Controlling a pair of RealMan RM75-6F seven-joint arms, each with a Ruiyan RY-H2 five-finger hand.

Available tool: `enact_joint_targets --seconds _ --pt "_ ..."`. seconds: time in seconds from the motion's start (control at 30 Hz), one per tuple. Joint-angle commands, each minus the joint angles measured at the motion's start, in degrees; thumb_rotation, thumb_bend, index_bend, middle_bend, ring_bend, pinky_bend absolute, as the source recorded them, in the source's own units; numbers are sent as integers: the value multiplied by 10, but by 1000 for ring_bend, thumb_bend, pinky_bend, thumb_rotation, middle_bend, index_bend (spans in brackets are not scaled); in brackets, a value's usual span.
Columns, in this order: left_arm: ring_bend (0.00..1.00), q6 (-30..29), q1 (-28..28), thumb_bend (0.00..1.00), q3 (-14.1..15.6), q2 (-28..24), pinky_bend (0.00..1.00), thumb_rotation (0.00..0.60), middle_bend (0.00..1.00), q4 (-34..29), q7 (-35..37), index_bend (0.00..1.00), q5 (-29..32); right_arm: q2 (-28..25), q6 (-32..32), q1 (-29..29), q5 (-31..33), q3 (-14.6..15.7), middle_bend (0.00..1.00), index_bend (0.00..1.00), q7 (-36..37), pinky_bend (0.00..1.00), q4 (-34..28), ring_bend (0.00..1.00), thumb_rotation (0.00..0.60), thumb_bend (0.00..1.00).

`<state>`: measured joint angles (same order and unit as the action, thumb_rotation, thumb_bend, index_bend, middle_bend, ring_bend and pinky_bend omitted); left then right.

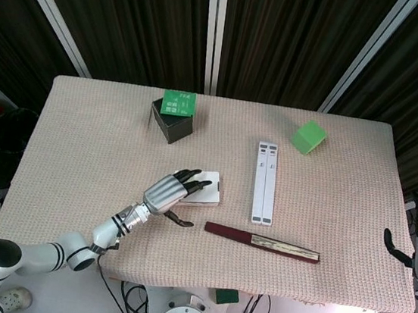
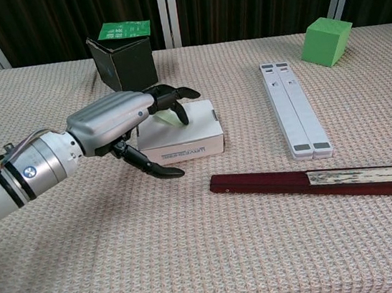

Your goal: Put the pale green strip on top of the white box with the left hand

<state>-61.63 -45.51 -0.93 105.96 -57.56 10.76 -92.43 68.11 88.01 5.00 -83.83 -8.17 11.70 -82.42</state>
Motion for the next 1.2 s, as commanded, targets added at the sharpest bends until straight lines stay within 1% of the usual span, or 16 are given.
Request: enact_joint_targets --seconds 0.03,0.2,0.33,0.67,0.83,1.03,1.2 --pt "22 -5 0 24 -2 2 161 340 284 2 2 74 -1 1 0 0 0 0 0 0 1 0 1 0 528 348" --pt "21 -26 0 24 -10 3 161 330 256 6 6 74 -5 2 3 -1 -1 -1 0 0 5 0 4 0 529 348" --pt "22 -21 -1 26 -11 -1 161 332 254 3 9 74 -1 3 3 -1 -1 -1 0 0 6 0 5 0 528 347" --pt "21 -2 -3 26 0 3 161 343 269 7 5 74 0 5 -1 1 0 0 0 0 4 0 6 0 528 348" --pt "21 -17 -1 26 -5 3 161 340 266 5 9 74 -2 5 0 1 0 -1 0 0 4 0 6 0 527 347" --pt "23 -23 2 26 -2 -8 162 344 256 -15 7 75 -6 6 -1 1 -1 0 0 0 5 0 6 0 527 348" --pt "23 -24 4 26 1 -13 162 345 274 -26 4 74 -7 6 1 0 -3 1 0 0 4 0 5 0 529 348"
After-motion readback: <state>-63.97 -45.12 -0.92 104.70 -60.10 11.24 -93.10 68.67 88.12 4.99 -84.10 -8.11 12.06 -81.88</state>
